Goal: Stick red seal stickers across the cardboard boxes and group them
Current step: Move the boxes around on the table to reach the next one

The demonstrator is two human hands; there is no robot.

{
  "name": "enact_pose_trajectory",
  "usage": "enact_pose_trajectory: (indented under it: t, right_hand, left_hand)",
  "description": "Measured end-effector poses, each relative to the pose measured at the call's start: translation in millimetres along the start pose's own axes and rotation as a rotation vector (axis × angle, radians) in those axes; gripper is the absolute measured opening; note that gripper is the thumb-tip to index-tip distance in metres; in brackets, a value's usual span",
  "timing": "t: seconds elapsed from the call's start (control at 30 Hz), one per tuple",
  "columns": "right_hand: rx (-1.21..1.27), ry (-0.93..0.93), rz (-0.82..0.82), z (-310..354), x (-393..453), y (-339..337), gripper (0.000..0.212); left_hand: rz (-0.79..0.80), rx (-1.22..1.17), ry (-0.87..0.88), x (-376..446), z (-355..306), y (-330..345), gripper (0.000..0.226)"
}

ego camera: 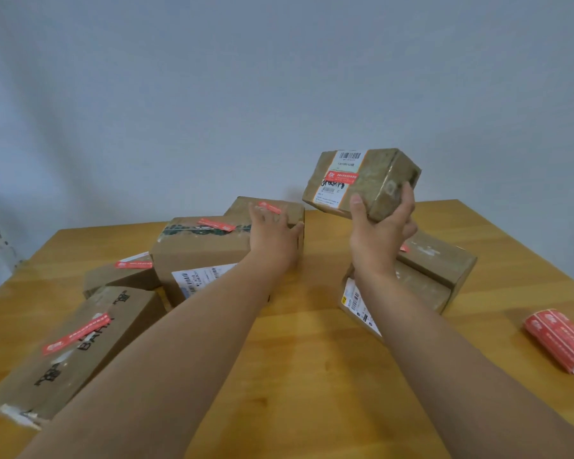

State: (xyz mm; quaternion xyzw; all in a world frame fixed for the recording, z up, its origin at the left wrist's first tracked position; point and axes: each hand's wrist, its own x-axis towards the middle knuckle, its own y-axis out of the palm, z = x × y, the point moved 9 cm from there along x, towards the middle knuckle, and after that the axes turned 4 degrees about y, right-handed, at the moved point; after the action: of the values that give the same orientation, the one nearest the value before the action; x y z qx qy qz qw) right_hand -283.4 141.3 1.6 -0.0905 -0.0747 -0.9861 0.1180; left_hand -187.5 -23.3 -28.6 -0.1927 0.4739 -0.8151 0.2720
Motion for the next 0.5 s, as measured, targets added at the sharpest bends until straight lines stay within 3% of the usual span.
enact_pose_trajectory:
  t: [0.27, 0.5]
  right_hand:
    - [-0.464, -0.191, 0.137, -3.2, -8.7, 26.8, 0.072]
    - [-0.579, -0.132, 0.159, -28.5, -19.1, 53.6, 0.088]
  left_hand:
    - [0.041, -0.100, -0.087, 3.1, 19.4, 12.6, 0.059]
    - [-0.125, -0.373, -0.147, -23.8, 45.4, -0.8, 0.057]
